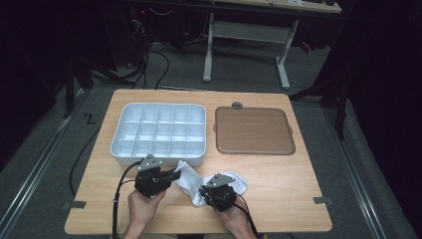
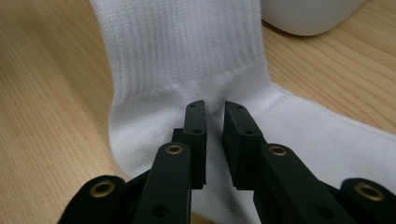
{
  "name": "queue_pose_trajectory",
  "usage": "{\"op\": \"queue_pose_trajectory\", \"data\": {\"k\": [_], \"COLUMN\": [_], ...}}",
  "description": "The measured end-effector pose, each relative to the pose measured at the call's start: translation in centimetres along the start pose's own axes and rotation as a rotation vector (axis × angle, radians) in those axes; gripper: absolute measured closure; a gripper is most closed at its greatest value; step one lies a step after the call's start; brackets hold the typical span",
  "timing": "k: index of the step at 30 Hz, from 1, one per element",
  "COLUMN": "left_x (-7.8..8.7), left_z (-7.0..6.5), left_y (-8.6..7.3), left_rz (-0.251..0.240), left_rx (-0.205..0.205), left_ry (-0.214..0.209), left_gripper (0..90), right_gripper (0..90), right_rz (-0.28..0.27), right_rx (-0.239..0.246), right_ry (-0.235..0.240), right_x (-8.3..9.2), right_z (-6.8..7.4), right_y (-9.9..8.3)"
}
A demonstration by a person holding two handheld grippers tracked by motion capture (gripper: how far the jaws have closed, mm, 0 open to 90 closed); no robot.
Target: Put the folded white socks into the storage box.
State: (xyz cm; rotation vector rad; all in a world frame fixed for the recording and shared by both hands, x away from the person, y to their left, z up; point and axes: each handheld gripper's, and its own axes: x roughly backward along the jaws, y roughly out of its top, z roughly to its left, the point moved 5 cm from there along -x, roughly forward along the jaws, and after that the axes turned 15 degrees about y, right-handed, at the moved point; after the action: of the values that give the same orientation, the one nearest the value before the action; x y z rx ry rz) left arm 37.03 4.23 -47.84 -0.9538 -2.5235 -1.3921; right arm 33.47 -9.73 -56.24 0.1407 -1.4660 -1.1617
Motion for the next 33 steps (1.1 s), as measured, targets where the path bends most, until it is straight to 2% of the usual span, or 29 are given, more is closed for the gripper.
{"op": "queue_pose_trajectory", "data": {"k": [7, 9, 11, 20, 22, 26, 32, 33], "left_x": [0.2, 0.2, 0.1, 0.0, -0.1, -0.1, -0.2, -0.2], "left_z": [-1.2, -1.3, -1.7, -1.6, -1.5, -1.4, -1.2, -1.2], "left_y": [0.6, 0.6, 0.8, 1.0, 0.9, 0.9, 0.8, 0.8], "left_rz": [0.000, 0.003, 0.006, 0.009, 0.011, 0.012, 0.017, 0.018], "left_rx": [0.009, 0.000, 0.011, 0.020, 0.011, 0.003, -0.013, -0.010], "left_ry": [-0.034, -0.037, -0.047, -0.043, -0.036, -0.028, -0.017, -0.013], "left_gripper": [82.5, 82.5, 82.5, 82.5, 82.5, 82.5, 82.5, 82.5], "right_gripper": [79.9, 79.9, 79.9, 79.8, 79.2, 76.4, 73.2, 72.9], "right_rz": [-0.001, -0.004, 0.003, -0.004, -0.009, -0.003, -0.005, -0.015], "right_rx": [0.002, 0.002, 0.007, 0.010, 0.003, -0.003, -0.005, -0.006], "right_ry": [0.027, 0.032, 0.041, 0.065, 0.074, 0.079, 0.065, 0.051], "right_x": [-0.9, -1.1, -1.5, -2.7, -2.8, -2.6, -1.3, -0.5], "right_z": [0.7, 0.7, 0.8, 1.0, 0.9, 0.8, 0.4, 0.2], "right_y": [0.6, 0.8, 1.2, 2.2, 2.3, 2.3, 2.2, 2.2]}}
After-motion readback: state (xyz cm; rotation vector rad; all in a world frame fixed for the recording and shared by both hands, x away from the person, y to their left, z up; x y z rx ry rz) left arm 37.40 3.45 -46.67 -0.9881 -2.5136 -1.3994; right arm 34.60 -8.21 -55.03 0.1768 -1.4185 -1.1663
